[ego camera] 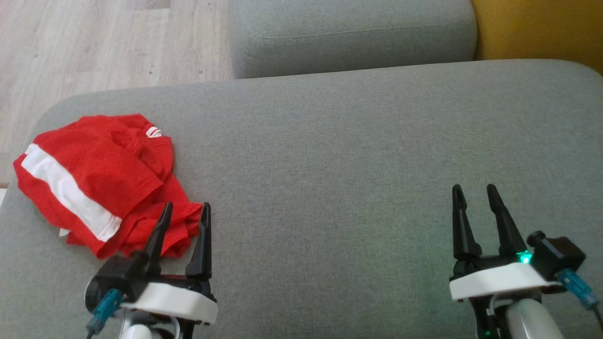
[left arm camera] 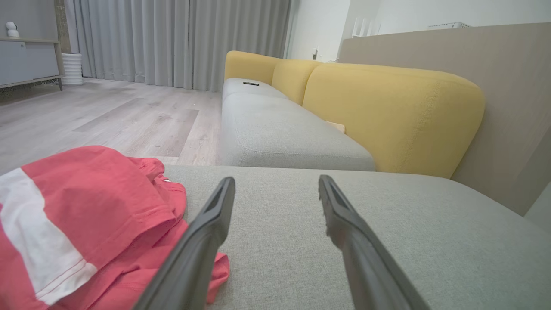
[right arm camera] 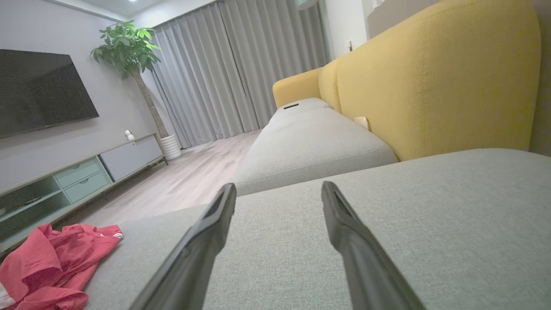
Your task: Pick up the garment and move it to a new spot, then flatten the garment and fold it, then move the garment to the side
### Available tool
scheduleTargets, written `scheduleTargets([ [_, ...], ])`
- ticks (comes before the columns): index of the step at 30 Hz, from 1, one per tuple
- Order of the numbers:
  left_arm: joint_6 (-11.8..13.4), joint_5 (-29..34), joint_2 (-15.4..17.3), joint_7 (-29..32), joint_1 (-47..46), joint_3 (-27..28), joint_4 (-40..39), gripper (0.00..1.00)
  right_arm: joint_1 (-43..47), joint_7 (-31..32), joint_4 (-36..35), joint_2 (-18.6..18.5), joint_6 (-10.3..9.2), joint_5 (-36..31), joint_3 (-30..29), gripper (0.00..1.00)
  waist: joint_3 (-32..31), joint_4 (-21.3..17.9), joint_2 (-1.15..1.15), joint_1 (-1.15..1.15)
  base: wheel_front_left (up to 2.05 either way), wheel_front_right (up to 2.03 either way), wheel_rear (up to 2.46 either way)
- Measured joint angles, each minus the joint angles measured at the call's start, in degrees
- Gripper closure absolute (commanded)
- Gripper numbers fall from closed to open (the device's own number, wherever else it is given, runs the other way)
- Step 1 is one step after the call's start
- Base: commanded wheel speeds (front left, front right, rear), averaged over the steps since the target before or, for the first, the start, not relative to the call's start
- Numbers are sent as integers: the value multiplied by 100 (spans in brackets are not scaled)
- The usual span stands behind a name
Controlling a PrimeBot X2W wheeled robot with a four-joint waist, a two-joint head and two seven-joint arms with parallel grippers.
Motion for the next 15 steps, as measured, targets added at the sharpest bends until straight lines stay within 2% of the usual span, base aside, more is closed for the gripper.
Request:
scheduleTargets([
  [15,126,-29,-10,-1,-5,-18,13,0,-1,-10,12,0,0,-288,97,0,-18,142,0,0,0,0,0],
])
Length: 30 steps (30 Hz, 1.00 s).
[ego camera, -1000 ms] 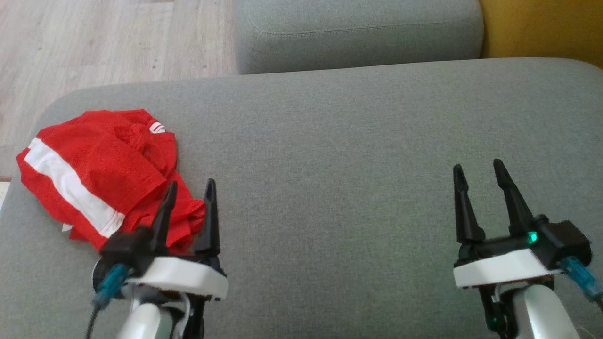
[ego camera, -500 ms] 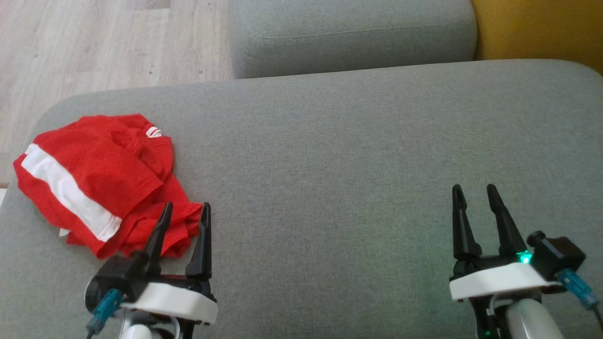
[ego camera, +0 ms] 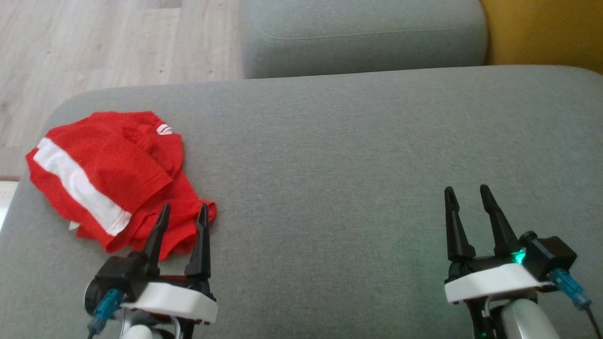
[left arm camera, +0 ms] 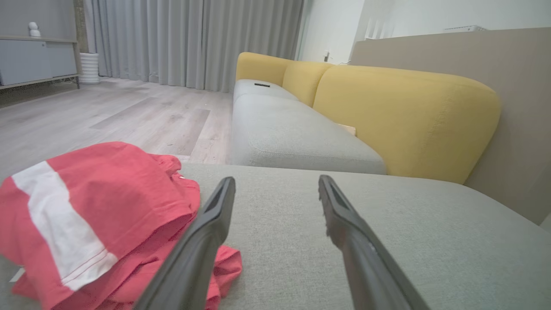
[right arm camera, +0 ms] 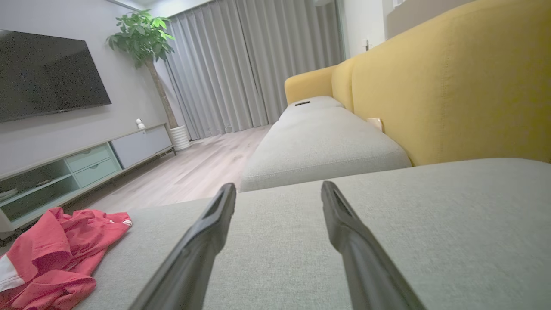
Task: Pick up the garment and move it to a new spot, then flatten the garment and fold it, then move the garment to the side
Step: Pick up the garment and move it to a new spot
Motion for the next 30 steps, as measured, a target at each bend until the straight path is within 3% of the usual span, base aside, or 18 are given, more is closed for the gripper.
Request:
scheduleTargets([
  [17,32,83,-10,-16,5,324,32,0,68,-1,-4,-9,0,-67,510,0,-124,1143,0,0,0,0,0],
  [30,-153,163,-9,-16,125,609,191,0,81,-1,132,-8,0,143,843,0,-215,2093,0,0,0,0,0],
])
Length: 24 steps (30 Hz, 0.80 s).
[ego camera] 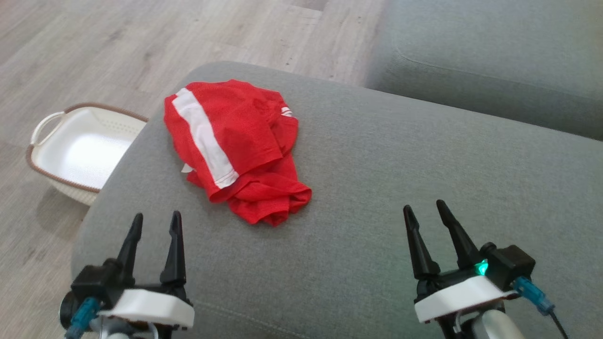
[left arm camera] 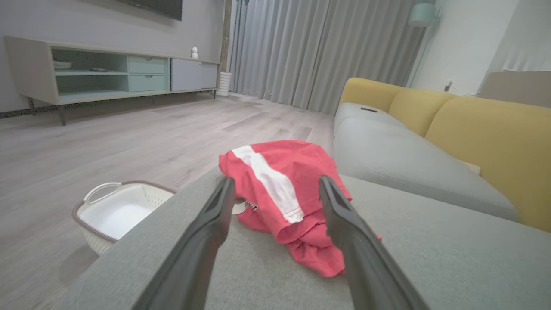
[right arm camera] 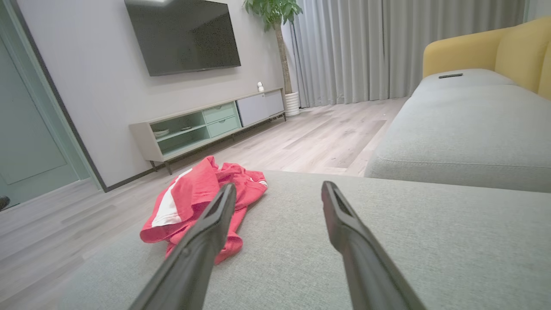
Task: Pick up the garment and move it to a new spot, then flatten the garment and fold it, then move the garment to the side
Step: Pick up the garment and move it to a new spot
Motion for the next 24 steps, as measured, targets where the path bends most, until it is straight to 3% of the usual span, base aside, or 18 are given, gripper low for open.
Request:
scheduleTargets([
  [8,-156,180,-2,0,-86,170,179,0,-1,0,34,0,0,15,60,0,84,37,0,0,0,0,0],
  [13,-332,326,85,-1,-682,127,624,0,-25,1,38,0,0,-85,-45,0,279,-47,0,0,0,0,0],
  [18,-419,270,448,62,-1703,-80,1550,0,-203,1,0,-3,0,-178,-309,0,636,-214,0,0,0,0,0],
  [24,-425,-74,995,744,-3182,-839,2515,0,-630,0,-89,-8,0,-332,-371,0,1162,-478,0,1,0,0,0],
])
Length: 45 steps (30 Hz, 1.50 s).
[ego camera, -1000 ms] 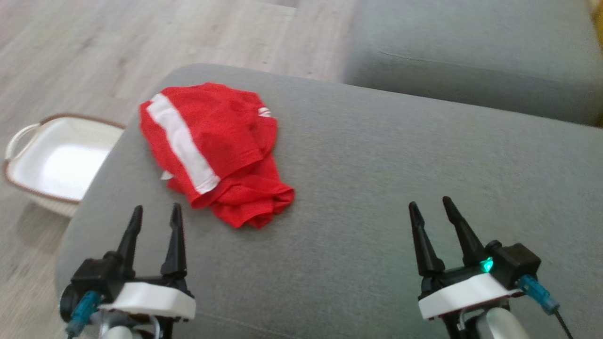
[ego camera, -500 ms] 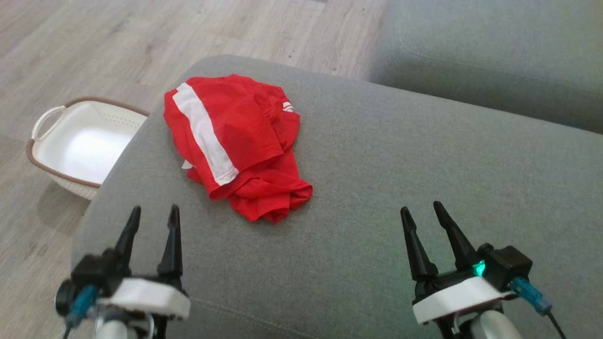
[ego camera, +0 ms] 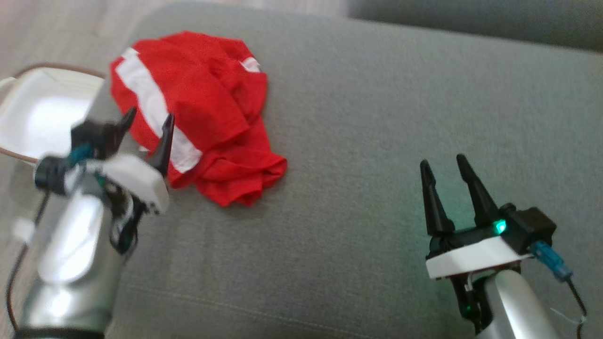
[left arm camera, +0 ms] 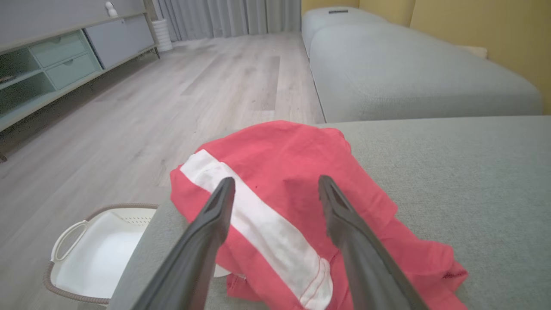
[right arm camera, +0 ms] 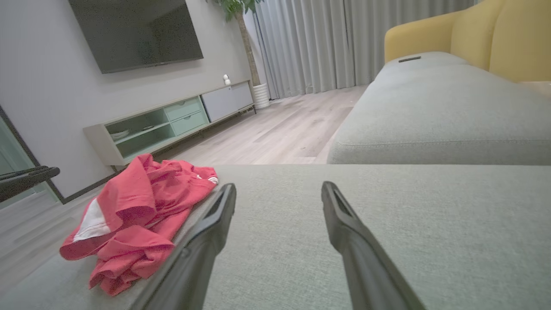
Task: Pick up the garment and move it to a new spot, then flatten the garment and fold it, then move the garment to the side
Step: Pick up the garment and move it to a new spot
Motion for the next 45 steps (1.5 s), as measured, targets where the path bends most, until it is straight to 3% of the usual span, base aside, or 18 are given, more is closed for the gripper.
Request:
scheduleTargets([
  [6,-42,-649,476,487,-967,-769,853,0,-177,0,-48,-5,0,-55,-26,0,473,-293,0,0,0,0,0],
  [13,-42,-1288,689,702,-1553,-1434,1561,2,-371,0,-59,-11,0,-100,-16,0,862,-571,0,1,0,0,0],
  [15,-42,-1448,701,692,-1594,-1593,1682,100,-381,0,-59,-12,0,-100,-20,0,916,-624,0,0,0,0,0],
  [23,-42,-2148,831,224,-1639,-2317,1758,100,-375,0,-27,-13,0,-93,-46,0,852,-578,0,-1,0,0,0],
  [32,-42,-2482,1062,-647,-1790,-2327,1718,100,-325,0,62,-13,0,-24,18,0,495,-457,0,-1,0,0,0],
  [37,-29,-2544,1106,-720,-1771,-1915,1115,100,-171,0,93,-12,0,83,31,0,187,-393,0,-1,0,0,0],
  [40,154,-2520,1101,-727,-1629,-1348,279,100,-54,0,118,-12,0,124,48,0,-42,-342,0,-1,0,0,0],
  [42,247,-2486,1013,-757,-1239,-972,-274,100,1,0,122,-12,0,209,71,0,-207,-319,0,-1,0,0,0],
  [45,270,-2309,913,-761,-781,-840,-703,100,50,0,143,-12,0,233,135,0,-345,-334,0,-1,0,0,0],
])
